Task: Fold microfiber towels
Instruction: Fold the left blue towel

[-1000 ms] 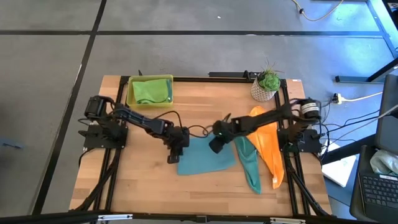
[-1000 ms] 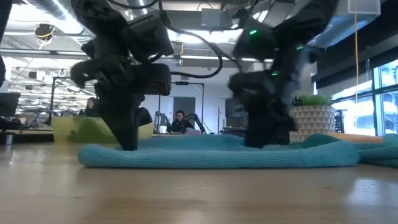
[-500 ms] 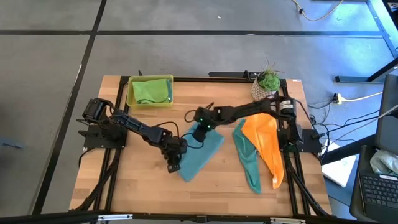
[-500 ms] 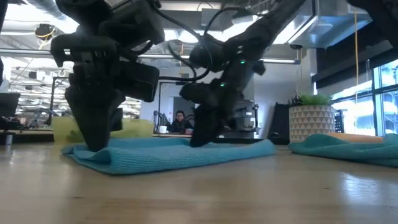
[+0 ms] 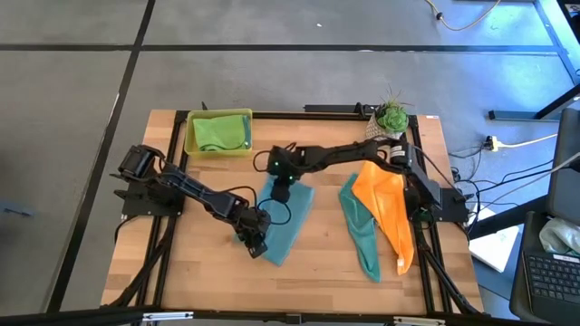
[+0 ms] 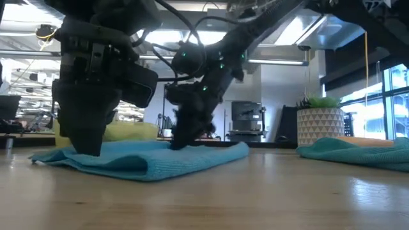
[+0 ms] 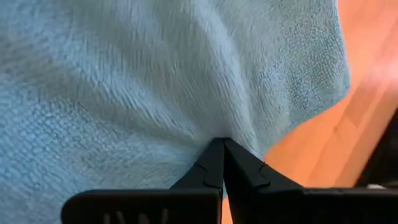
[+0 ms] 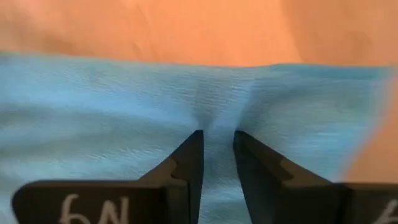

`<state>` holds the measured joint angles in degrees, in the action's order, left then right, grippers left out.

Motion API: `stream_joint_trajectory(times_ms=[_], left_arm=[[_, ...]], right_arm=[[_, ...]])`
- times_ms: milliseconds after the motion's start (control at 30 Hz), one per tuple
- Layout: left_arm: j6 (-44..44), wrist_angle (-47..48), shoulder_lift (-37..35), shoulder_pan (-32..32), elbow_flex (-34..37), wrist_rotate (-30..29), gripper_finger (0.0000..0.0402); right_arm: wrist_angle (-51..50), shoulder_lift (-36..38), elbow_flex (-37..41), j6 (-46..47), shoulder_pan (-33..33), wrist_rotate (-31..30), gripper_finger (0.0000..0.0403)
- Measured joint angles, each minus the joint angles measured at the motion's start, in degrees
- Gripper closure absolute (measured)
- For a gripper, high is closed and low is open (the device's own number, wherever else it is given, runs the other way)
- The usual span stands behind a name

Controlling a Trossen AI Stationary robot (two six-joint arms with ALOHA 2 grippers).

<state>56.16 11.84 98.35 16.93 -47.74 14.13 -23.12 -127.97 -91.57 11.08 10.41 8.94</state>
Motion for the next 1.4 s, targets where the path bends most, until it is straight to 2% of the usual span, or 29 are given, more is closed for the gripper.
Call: stream_joint_trajectory(times_ms=[133,233,400,500,567,733,833,967,1067,1267,1400], left_arm=[[0.41,0.29,-3.26,0.07,0.04,0.75,0.0401],[-0.62,2.49,-7.57,-0.31,0.02,-1.32,0.0401],[-3.65,11.04,-16.51,-0.71,-0.01,-7.57,0.0401],[-7.21,17.07,-22.33,-1.29,-0.01,-12.65,0.0401],[-9.54,20.59,-26.26,-1.69,-0.01,-14.80,0.0400],[-11.45,26.71,-35.53,-0.60,-0.03,-18.19,0.0401],[-10.40,29.53,-40.68,1.46,-0.05,-21.35,0.0401],[-10.17,29.97,-46.20,4.67,-0.07,-27.40,0.0401],[-10.30,30.03,-48.26,6.39,-0.06,-30.81,0.0401],[-10.31,29.91,-48.90,8.72,-0.07,-31.78,0.0401],[-9.71,29.75,-48.88,10.75,-0.07,-32.61,0.0401]], right_arm=[[-9.87,3.86,-3.61,-2.90,0.48,-0.31,0.0309],[-14.89,9.01,-3.91,-4.14,-0.20,-0.38,0.0309],[-18.05,18.03,-3.69,-2.88,-2.79,-1.20,0.0309],[-16.82,20.14,-3.78,-3.15,-6.83,-1.28,0.0309],[-15.13,19.65,-3.65,-5.13,-10.66,-1.15,0.0309],[-2.63,16.55,-3.65,-9.86,-18.66,-1.68,0.0309],[-1.10,14.58,-3.74,-5.06,-21.38,-1.86,0.0309],[-3.63,11.68,-3.69,3.23,-23.32,0.97,0.0308],[-2.98,9.67,-3.69,3.77,-25.04,2.20,0.0301],[-0.22,5.83,-4.01,-2.08,-29.97,2.74,0.0241],[-1.75,3.79,-4.18,-3.42,-32.35,-6.51,0.0188]])
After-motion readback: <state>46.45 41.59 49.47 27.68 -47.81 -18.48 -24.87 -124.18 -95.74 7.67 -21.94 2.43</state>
